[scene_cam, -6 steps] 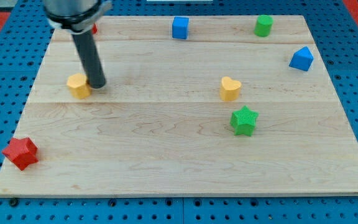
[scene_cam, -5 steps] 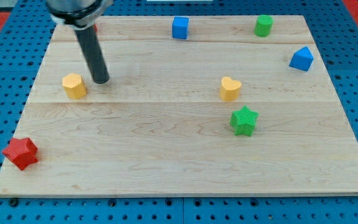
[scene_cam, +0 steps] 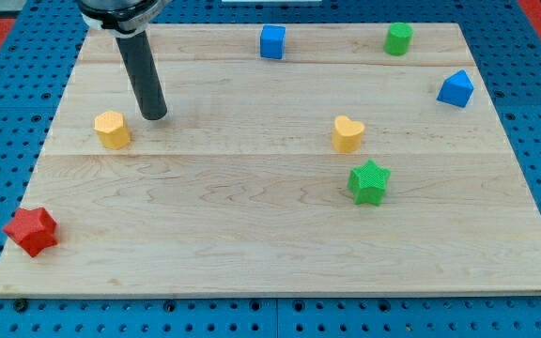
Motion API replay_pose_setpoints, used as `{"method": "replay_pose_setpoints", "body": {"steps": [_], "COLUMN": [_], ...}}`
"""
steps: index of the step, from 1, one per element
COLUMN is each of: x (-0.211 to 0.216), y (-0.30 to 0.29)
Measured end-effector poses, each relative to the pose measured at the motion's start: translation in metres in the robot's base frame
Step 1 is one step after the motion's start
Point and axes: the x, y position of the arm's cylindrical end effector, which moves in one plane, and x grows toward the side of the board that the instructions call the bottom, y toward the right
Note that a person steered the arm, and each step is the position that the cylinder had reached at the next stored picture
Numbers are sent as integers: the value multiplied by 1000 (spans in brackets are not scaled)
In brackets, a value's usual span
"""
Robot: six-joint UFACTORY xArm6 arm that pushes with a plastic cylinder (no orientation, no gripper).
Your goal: Place the arm at the left side of the yellow heart
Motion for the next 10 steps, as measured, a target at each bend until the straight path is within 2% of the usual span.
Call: {"method": "replay_pose_setpoints", "body": {"steps": [2,5,7,8,9,10], "x": [0,-10,-11,8,44,26], "y": [0,107,109,128,137,235]}}
